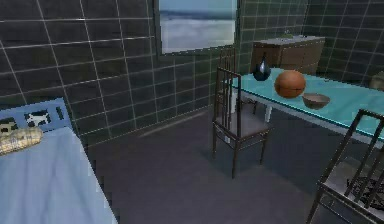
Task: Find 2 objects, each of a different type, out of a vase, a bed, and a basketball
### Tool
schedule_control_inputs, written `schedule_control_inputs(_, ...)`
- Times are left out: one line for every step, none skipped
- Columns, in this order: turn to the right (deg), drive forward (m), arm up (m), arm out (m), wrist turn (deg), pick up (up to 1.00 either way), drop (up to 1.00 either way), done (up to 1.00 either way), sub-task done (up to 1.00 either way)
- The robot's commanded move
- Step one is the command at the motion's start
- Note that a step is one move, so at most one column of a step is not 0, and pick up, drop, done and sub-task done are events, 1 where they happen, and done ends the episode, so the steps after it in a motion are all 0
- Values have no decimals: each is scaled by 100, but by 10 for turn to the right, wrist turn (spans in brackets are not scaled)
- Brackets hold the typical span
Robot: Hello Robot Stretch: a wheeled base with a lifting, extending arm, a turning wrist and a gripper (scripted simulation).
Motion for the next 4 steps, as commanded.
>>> schedule_control_inputs(240,0,0,0,0,0,0,0,0)
schedule_control_inputs(0,15,0,0,0,0,0,0,0)
schedule_control_inputs(60,0,0,0,0,0,0,0,0)
schedule_control_inputs(0,60,0,0,0,0,0,0,0)
